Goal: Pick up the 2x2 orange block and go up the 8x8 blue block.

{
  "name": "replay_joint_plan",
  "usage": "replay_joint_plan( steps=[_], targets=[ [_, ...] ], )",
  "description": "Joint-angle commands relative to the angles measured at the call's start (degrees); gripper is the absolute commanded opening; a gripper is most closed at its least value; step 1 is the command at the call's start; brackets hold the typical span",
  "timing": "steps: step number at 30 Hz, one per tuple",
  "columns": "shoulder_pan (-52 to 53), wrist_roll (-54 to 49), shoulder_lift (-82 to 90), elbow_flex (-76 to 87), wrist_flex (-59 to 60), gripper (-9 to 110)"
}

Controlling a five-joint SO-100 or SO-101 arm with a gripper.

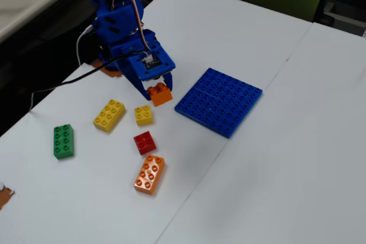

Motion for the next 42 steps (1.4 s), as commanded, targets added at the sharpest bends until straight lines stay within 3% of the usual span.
replay_joint_plan(
  steps=[1,26,42],
  targets=[
    [-4.22,1.05,7.21,2.46,0.26,0],
    [-29.0,7.38,1.49,1.58,5.01,0],
    [-30.59,4.66,-13.89,-10.99,10.99,0]
  ],
)
